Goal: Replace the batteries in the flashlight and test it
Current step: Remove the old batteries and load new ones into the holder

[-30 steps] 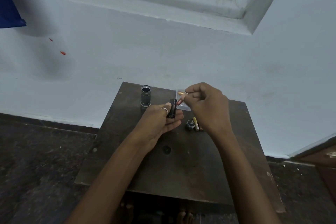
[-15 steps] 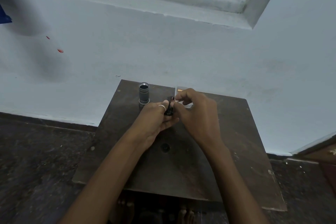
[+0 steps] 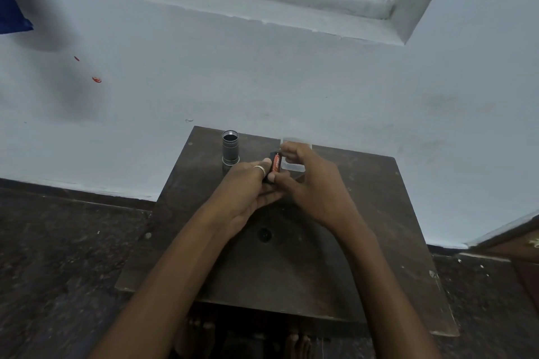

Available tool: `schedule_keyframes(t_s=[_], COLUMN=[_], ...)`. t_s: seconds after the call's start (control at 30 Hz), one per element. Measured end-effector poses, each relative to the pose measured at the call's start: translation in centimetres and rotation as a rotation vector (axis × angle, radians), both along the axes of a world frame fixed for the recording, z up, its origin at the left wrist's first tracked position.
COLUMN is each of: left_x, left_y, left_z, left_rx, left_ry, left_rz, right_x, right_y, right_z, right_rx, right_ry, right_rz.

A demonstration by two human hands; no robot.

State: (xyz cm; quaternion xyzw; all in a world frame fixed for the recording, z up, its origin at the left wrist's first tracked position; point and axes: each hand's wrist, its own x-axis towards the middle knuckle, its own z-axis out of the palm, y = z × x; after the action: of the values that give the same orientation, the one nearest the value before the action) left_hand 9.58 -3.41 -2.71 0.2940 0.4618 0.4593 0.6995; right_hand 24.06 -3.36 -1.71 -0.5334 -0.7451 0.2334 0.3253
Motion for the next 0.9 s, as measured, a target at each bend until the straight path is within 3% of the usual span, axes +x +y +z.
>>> schedule_keyframes(t_s=[0.9], left_x=[0.12], left_y=[0.31], left_z=[-0.19], left_rx=[0.036], left_ry=[0.076], left_rz=[-0.028], right_x=[0.67], right_y=[0.25], right_z=[-0.15], right_rx=[-0.035], right_ry=[0.006], right_rz=[-0.016])
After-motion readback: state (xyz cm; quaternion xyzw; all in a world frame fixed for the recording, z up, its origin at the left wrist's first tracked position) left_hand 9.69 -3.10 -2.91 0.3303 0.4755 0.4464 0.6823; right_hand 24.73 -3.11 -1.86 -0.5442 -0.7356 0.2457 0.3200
